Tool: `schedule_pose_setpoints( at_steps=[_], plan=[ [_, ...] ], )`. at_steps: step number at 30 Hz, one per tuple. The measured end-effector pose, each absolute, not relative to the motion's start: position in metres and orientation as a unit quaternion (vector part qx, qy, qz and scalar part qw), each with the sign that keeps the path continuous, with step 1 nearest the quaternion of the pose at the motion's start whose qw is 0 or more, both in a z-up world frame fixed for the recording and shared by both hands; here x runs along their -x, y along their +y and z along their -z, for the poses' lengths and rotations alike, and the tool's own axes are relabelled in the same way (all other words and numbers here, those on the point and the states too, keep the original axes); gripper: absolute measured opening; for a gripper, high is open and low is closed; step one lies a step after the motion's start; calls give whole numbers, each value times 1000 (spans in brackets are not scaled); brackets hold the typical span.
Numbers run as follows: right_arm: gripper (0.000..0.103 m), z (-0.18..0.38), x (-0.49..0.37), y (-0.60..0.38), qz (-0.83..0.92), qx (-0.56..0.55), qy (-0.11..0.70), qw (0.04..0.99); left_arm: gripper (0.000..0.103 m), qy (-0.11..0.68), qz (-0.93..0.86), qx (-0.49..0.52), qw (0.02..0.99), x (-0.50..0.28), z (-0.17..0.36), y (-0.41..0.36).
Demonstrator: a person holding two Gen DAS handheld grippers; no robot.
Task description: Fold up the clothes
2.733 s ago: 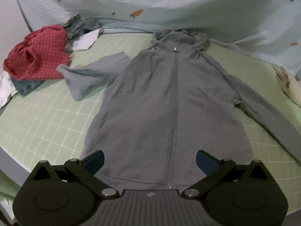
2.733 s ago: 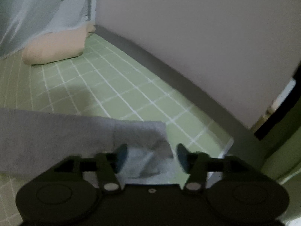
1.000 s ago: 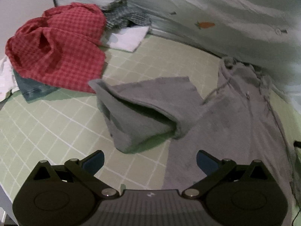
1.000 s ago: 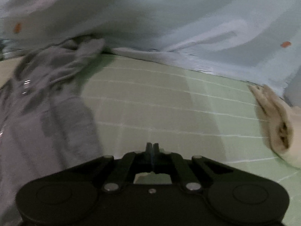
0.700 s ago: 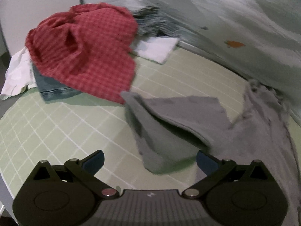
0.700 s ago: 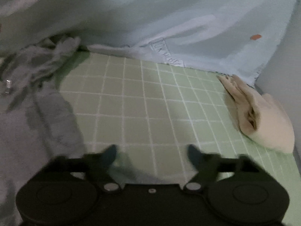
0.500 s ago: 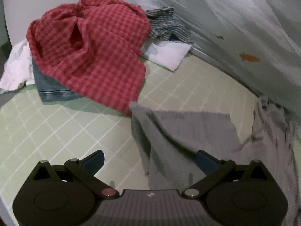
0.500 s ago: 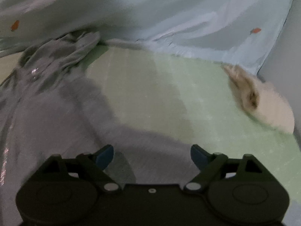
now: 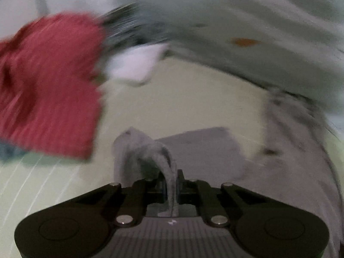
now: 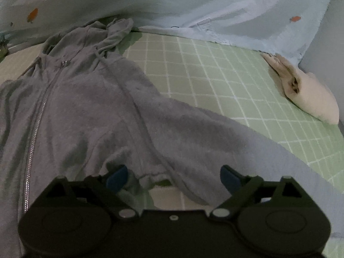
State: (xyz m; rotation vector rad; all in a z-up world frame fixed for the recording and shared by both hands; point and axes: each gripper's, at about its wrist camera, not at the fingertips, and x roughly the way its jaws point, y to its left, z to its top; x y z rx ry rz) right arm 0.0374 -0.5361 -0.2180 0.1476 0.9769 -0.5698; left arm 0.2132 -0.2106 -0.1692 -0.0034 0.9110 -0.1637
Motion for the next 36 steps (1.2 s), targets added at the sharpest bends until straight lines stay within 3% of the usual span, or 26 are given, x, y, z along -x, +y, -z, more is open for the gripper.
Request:
schedule_pose_setpoints(
  at_steps=[6, 9, 12, 14, 17, 23, 30, 33, 35, 36],
  plan=[
    [94, 221, -25, -539, 272, -80, 465, 839, 10, 446, 246, -108, 854, -155, 168, -295],
    [94, 223, -20, -541, 269, -87, 466, 838, 21, 476, 282, -149, 820, -129, 182, -320],
    [95, 224, -18, -544, 264, -95, 464, 840, 46, 496, 296, -133, 806, -123, 181, -315],
    [100, 226, -17, -545, 266, -98, 461, 841, 79, 493, 295, -99, 812, -123, 171, -301],
    [103, 230, -14, -550, 264, -116, 453, 843, 96, 471, 267, -45, 840, -133, 151, -284],
    [103, 234, -8, -552, 262, -129, 434, 852, 101, 416, 162, 19, 895, -184, 141, -244],
    [103, 235, -5, -550, 266, -127, 421, 858, 98, 444, 100, 8, 891, -265, 172, -236],
    [103, 235, -5, -550, 267, -128, 419, 858, 80, 475, 95, 22, 875, -290, 193, -235],
    [103, 235, -5, -549, 271, -128, 417, 858, 60, 500, 83, 28, 861, -301, 208, -235],
    [103, 236, -5, -548, 274, -129, 416, 858, 57, 505, 77, 29, 859, -304, 212, -235]
  ],
)
